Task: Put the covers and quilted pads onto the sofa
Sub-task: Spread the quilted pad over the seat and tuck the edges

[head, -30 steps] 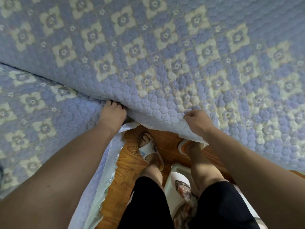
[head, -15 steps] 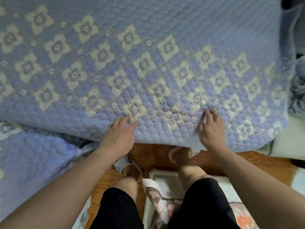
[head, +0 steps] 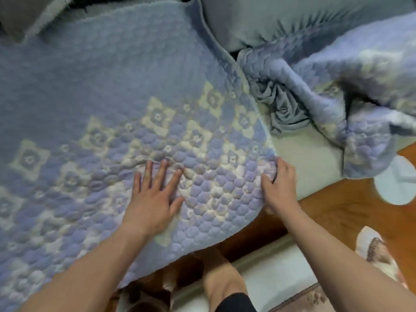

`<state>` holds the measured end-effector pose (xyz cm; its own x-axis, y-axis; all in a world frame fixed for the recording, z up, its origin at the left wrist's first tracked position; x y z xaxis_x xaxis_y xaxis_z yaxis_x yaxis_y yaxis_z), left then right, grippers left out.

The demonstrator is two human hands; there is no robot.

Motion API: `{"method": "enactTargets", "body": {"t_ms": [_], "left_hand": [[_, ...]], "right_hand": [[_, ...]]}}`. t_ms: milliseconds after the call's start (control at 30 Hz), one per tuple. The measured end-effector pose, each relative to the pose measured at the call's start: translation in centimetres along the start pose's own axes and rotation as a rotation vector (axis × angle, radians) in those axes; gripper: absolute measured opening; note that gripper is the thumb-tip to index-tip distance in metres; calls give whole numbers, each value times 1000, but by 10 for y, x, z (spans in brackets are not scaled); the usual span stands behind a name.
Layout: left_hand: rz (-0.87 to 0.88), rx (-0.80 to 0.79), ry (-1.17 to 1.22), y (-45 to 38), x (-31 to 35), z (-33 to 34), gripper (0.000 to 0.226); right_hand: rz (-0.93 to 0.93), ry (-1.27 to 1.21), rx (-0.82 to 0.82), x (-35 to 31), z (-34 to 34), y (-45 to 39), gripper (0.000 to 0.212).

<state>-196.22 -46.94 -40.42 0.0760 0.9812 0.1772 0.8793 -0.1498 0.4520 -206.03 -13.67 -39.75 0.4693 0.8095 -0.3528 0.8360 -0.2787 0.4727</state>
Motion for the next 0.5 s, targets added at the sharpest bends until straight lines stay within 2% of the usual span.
{"method": "enactTargets", "body": {"t_ms": [100,233,333,400,500], "left_hand": [[161,-19,-128,-40,28,-24,68],[287,-96,-216,-93,62,-52,64],[311,-117,-251,-128,86,-66,60],[340,-109,-276,-147,103,-75,59],[463,-163,-349,-169,131,-76,56]], "right_hand": [[186,-341,-114,18,6,-5,55],[291,-523,-185,29,15,14,18],[497,-556,-218,66,38,35,29],[668,-762,-240,81,50,40,26],[807,-1016,-272,82,62,34,25]]}}
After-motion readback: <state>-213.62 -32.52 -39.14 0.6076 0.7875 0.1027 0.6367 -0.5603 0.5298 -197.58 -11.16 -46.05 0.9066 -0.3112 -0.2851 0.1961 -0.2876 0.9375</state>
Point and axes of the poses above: each hand's wrist, its own y-axis away from the middle knuckle, its own z-axis out of the palm, x = y × z, the point moved 7 cm from there along -y, towards the middle knuckle, and after that the axes turned 5 degrees about z, right-handed, at the moved point
